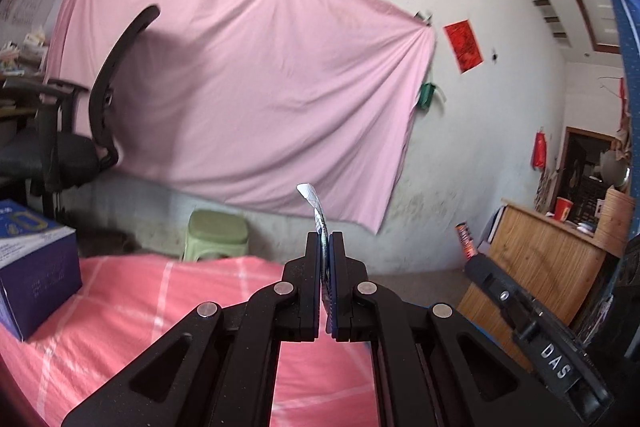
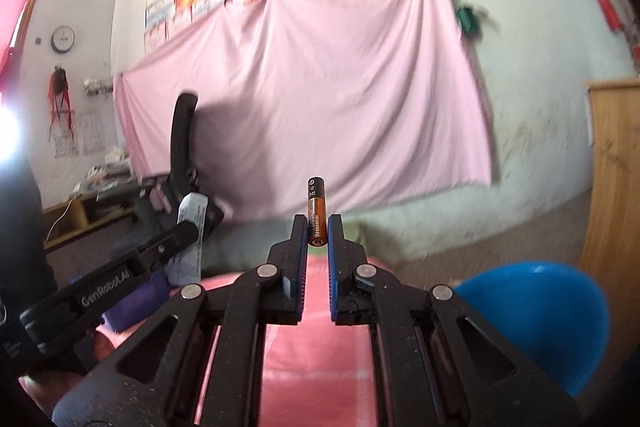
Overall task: Collect trash
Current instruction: 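Carry the white tube and orange battery over the blue basin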
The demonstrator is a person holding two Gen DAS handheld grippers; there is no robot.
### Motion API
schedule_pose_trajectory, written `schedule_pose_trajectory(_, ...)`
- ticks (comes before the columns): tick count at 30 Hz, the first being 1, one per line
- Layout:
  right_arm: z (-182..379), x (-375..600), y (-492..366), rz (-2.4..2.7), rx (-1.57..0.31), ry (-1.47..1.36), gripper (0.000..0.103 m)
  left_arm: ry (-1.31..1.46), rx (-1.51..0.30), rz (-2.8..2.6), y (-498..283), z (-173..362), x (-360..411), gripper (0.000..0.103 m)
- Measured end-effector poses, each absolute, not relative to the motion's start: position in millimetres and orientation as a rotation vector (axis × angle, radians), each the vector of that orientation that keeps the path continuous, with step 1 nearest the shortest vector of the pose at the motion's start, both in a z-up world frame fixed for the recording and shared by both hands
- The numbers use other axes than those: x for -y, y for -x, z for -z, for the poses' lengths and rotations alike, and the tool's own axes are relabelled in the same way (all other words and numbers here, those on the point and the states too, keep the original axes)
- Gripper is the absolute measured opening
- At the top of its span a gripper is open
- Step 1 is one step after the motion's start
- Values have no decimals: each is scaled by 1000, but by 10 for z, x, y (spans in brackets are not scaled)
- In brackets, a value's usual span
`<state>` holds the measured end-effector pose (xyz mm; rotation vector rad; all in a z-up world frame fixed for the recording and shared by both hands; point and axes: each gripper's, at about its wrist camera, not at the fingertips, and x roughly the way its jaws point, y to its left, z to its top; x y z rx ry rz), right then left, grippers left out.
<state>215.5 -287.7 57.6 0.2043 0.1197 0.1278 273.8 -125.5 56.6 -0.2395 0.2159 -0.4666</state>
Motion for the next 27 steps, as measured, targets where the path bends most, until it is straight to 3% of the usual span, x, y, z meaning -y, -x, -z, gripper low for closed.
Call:
schedule_pose_trajectory(7, -704, 3093, -1930, -71, -12, -220, 25, 231, -150, 525, -2633, -748, 1492, 2)
schedule_pose_trajectory(14, -695, 3374, -1849, 51, -35, -203, 25, 163, -151, 627, -2579, -791, 1926, 2)
schedule_pose_trajectory(27, -368, 3841, -1940, 185, -232, -279, 26, 109, -420, 768, -2779, -396, 2702, 2)
